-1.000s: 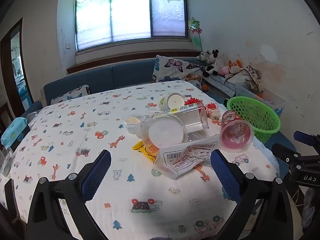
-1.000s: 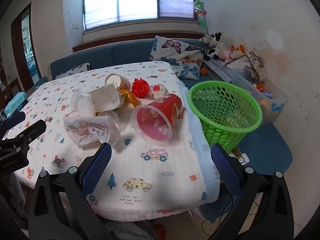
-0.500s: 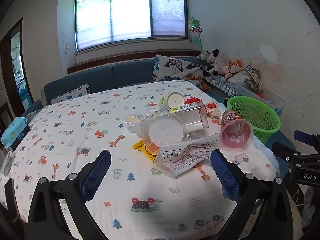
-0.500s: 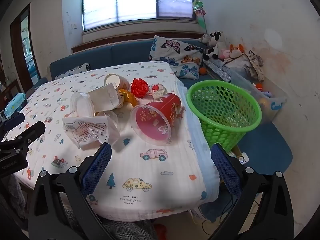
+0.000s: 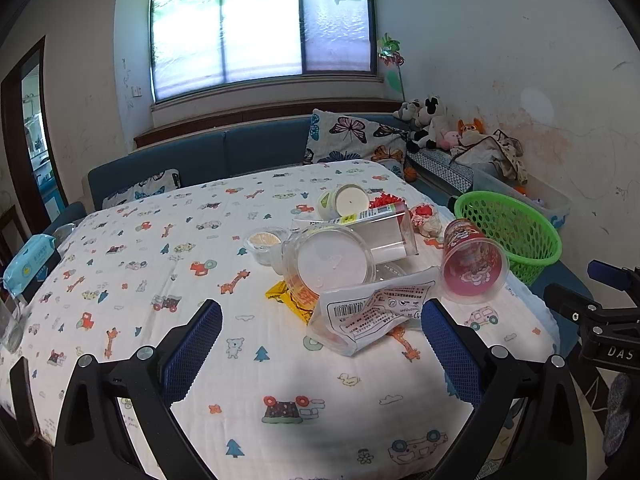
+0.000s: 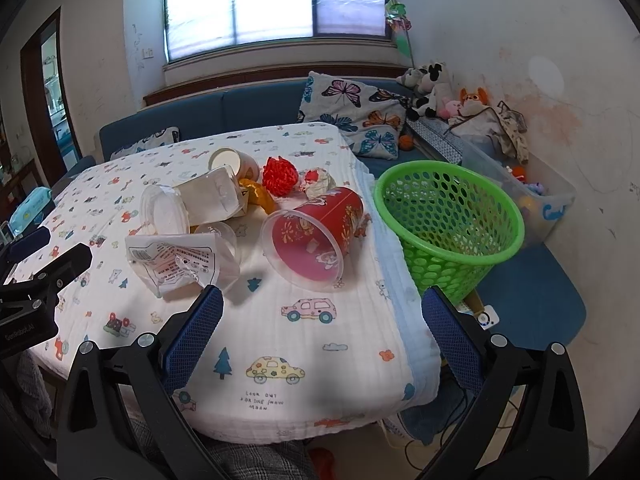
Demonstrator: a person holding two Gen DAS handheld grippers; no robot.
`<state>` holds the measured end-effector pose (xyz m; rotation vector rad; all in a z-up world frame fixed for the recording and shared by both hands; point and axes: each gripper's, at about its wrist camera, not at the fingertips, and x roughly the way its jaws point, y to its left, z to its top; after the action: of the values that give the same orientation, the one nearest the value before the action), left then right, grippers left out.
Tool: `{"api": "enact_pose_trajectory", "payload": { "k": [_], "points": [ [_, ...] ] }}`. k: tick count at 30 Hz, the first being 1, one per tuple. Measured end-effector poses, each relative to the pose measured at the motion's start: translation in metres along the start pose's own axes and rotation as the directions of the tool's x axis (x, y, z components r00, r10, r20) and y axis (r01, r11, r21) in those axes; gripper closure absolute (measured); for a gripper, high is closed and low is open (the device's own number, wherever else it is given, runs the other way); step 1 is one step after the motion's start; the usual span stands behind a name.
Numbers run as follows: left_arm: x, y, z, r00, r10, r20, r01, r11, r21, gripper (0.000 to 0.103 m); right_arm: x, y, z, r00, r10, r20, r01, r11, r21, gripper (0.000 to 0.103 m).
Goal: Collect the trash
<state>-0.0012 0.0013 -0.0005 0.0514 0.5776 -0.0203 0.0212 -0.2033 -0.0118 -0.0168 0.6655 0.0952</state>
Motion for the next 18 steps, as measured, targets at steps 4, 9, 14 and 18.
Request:
{"api": "enact_pose_trajectory", "payload": {
  "k": [4, 9, 14, 18],
  "points": [
    [0.0002, 0.0000, 0.0000, 1.000, 0.000, 0.000, 0.000, 1.000, 0.000, 0.006, 0.0009, 0.0007, 0.0001, 1.000, -0.004, -0.001, 0.004, 1.000, -0.002, 0.004],
    [0.0003, -0.0001, -0.0001, 1.000, 0.002, 0.000, -0.002, 1.000, 0.000, 0.006, 0.0004, 0.0024, -0.0001, 1.000, -0.002, 0.000, 0.002, 1.000, -0.004, 0.004],
    [0.0021, 0.0011, 0.0003, 1.000, 0.002, -0.003, -0.002, 1.000, -0.002, 0.006, 0.0022, 0.0048, -0.0005, 1.000, 0.000, -0.003, 0.000, 1.000, -0.009, 0.004],
    [0.0032, 0.0019, 0.0008, 1.000, 0.003, -0.002, -0.003, 1.000, -0.002, 0.006, 0.0022, 0.0054, -0.0005, 1.000, 0.001, -0.003, -0.001, 1.000, -0.009, 0.004]
  ]
}}
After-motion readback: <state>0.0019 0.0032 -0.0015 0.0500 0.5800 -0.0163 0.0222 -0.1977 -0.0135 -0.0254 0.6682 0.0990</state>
